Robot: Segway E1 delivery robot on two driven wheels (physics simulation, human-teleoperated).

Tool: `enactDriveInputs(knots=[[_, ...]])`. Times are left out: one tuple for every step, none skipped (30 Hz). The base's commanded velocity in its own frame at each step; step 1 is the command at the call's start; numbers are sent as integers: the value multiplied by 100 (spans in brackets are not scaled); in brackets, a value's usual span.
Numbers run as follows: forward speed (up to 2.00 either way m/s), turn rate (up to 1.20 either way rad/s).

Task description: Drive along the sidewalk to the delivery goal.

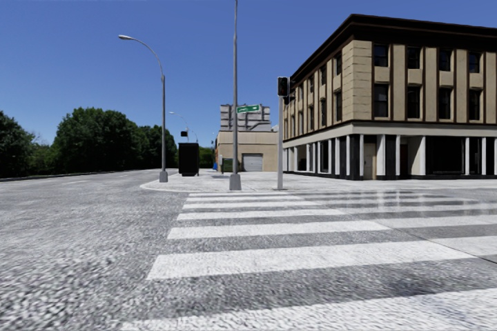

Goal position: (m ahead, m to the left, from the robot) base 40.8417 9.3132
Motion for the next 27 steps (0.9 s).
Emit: enactDriveInputs(knots=[[178,24],[178,24],[178,24],[178,24],[178,24],[178,24],[178,24],[178,24],[178,24],[178,24],[174,24],[171,24],[171,24],[170,24],[170,24],[170,24],[169,24],[169,24],[169,24],[169,24],[169,24],[169,24],[169,24],[169,24],[169,24],[169,25],[169,26]])
